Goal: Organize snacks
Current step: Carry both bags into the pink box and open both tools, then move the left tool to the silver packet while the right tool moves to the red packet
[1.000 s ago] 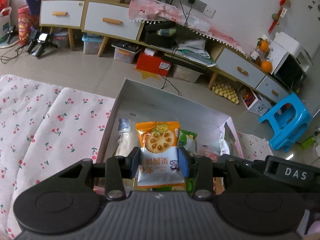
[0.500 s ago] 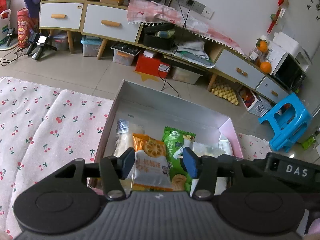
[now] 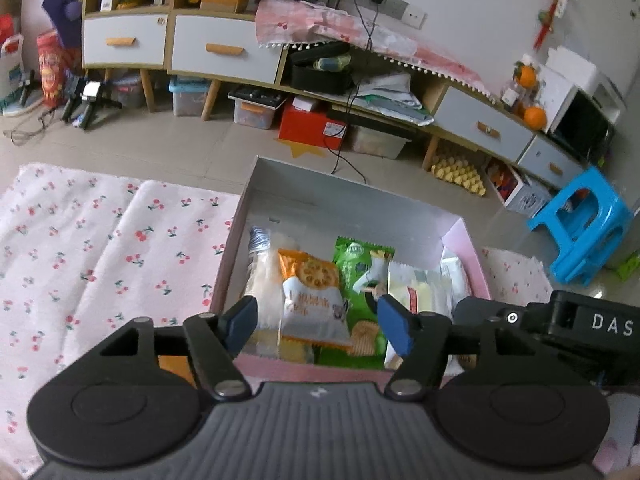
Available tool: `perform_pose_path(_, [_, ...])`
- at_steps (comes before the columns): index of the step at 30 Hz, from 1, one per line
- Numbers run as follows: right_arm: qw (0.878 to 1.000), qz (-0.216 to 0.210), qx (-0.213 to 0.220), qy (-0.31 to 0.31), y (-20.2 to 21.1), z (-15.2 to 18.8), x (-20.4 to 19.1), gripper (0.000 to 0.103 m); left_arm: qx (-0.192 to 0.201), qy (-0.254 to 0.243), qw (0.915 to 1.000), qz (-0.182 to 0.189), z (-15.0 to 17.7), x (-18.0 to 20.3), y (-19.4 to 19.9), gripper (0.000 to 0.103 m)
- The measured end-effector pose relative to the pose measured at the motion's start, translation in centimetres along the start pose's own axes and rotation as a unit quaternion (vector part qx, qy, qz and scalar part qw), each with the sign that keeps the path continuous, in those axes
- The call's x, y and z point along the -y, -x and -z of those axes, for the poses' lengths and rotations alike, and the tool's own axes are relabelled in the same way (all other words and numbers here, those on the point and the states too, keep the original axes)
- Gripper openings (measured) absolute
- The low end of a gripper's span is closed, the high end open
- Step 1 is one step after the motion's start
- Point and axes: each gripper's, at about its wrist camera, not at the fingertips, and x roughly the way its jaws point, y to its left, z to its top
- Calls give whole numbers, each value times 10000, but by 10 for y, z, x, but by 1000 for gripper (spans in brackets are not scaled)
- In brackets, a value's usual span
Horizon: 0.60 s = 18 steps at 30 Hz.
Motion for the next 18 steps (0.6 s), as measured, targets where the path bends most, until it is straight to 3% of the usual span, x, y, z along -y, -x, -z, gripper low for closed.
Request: perform_pose_path(18, [9976,332,-303,522,57,33,-1,83,-107,-572,9977,-355,19,4,58,91])
